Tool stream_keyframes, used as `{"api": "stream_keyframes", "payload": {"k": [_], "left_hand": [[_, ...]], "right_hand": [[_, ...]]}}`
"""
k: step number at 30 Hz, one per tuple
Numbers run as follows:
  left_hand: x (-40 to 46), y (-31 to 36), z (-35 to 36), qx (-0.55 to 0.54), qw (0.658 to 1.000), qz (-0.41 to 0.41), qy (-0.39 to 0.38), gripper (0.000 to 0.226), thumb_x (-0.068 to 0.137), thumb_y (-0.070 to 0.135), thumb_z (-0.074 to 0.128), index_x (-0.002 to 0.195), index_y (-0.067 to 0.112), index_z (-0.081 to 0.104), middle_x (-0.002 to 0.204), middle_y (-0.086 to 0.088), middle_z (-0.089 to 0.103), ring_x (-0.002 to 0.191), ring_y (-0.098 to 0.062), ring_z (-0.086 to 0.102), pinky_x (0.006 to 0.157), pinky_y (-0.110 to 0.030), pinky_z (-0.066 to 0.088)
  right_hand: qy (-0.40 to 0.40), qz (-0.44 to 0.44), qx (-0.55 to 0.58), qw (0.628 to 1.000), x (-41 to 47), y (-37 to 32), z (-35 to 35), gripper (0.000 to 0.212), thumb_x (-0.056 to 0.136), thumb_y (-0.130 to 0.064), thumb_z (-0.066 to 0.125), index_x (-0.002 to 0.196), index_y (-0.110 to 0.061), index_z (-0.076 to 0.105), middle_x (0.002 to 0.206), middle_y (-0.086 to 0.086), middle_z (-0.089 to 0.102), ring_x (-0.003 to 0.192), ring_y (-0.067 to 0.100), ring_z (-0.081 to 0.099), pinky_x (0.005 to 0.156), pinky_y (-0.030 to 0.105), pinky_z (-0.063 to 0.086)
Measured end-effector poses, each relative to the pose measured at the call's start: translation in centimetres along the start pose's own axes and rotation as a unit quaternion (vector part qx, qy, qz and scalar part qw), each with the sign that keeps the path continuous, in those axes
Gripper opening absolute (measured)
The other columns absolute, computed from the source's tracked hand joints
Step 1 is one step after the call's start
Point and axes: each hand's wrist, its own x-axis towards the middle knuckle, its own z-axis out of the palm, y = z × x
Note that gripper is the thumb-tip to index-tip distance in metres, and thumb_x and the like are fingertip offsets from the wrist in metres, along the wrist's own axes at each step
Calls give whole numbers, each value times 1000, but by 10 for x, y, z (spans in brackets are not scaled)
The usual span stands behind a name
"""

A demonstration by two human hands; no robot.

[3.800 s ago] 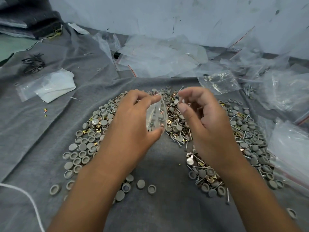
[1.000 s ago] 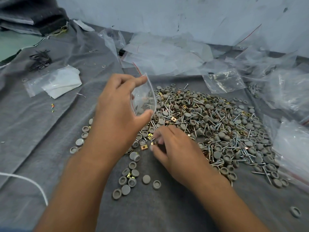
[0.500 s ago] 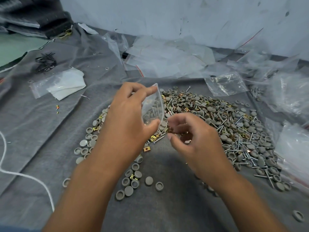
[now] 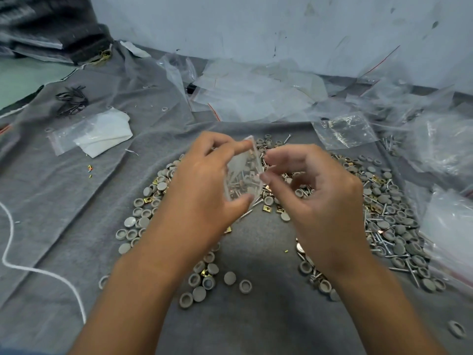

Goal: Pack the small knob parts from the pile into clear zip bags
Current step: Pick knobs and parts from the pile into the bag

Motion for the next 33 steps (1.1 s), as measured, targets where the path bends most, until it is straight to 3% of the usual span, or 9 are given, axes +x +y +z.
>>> {"api": "stream_keyframes", "payload": {"k": [3,5,9,12,15,18,24,29,33], "left_hand": [[1,-7,-6,-1,999,-27,37,68,75,21,84,138,24,58,117,11,50,89,2,51,86,3,30],[2,-10,-7,-1,997,-44,68,63,77,20,80,137,22,59,116,12,49,86,1,49,86,3,29],[2,-11,-5,-8,996,-55,75,61,78,16,80,136,19,60,114,13,48,87,3,49,86,3,29],[3,-12,-4,-11,996,-51,77,61,78,15,80,136,19,60,114,12,48,88,12,48,85,4,27],[3,-14,-5,-17,995,-50,82,61,79,15,80,136,20,60,116,10,49,89,13,48,84,4,28],[4,-15,-6,-22,995,-53,83,61,79,15,80,136,20,60,115,9,49,88,11,49,83,4,29],[4,-12,-5,-21,995,-53,84,61,80,16,81,136,22,59,115,11,50,87,12,47,83,4,28],[7,-9,1,-27,995,-49,82,61,80,16,81,137,20,59,115,9,50,87,10,48,83,4,29],[9,-9,2,-32,995,-50,83,61,80,17,81,137,21,59,117,9,51,87,12,47,82,4,29]], "right_hand": [[-20,59,-30,998,-3,11,-2,15,92,-17,74,101,-27,68,93,-18,68,89,2,65,72,9,44],[-134,143,-88,977,-12,20,6,18,92,-23,72,104,-35,66,94,-22,64,87,-5,61,73,9,46],[-293,172,-190,921,-32,24,37,36,91,-46,70,124,-41,57,112,-23,54,103,-1,53,90,29,51],[-302,173,-210,914,-30,25,47,52,87,-59,68,132,-40,51,124,-18,46,120,7,44,92,32,44],[-319,174,-216,906,-28,29,47,45,90,-59,65,128,-42,49,134,-14,41,130,9,37,96,33,42],[-329,160,-202,909,-29,30,41,29,92,-56,64,110,-43,45,123,-17,39,121,6,35,94,30,41],[-312,124,-207,919,-31,32,31,12,98,-40,62,104,-36,53,105,-20,48,105,3,39,90,33,46],[-323,152,-182,916,-29,35,34,28,98,-35,65,123,-38,55,103,-20,52,103,3,47,92,33,47],[-325,167,-174,914,-29,40,31,18,95,-34,68,111,-37,61,100,-20,50,95,-1,47,89,29,46]]}}
